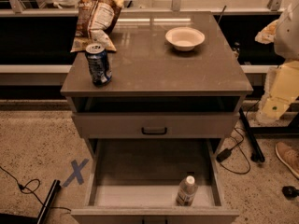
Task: Pick blue plastic bottle from middle drawer and place on counter
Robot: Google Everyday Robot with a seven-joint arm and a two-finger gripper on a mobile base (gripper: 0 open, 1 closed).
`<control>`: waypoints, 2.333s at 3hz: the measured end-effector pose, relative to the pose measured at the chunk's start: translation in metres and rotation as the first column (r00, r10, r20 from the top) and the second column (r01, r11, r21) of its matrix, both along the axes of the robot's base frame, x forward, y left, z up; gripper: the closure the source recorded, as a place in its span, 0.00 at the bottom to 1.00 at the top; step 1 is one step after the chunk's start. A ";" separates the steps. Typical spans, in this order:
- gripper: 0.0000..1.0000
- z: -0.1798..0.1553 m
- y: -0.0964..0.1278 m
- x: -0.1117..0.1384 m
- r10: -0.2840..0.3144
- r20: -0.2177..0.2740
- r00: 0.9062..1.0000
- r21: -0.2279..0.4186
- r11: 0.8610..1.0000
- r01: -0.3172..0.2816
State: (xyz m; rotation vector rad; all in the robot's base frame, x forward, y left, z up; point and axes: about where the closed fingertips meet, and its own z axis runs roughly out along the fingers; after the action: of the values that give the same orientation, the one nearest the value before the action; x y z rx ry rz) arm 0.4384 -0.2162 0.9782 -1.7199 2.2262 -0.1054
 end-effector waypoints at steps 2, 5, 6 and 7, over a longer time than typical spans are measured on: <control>0.00 -0.023 -0.018 0.004 -0.041 0.015 0.999 0.067 0.997 0.040; 0.00 -0.111 -0.091 -0.003 -0.171 0.159 0.972 0.306 0.945 0.117; 0.00 -0.138 -0.093 0.002 -0.166 0.104 0.981 0.343 0.931 0.122; 0.00 -0.209 -0.094 0.002 -0.145 0.046 0.988 0.448 0.887 0.110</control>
Offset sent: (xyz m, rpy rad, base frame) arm 0.0160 -0.0801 -0.0983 0.2852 -0.0478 -0.1648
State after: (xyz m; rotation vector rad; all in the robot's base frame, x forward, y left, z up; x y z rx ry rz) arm 0.4406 -0.3107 0.7696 -1.3000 2.0971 0.2831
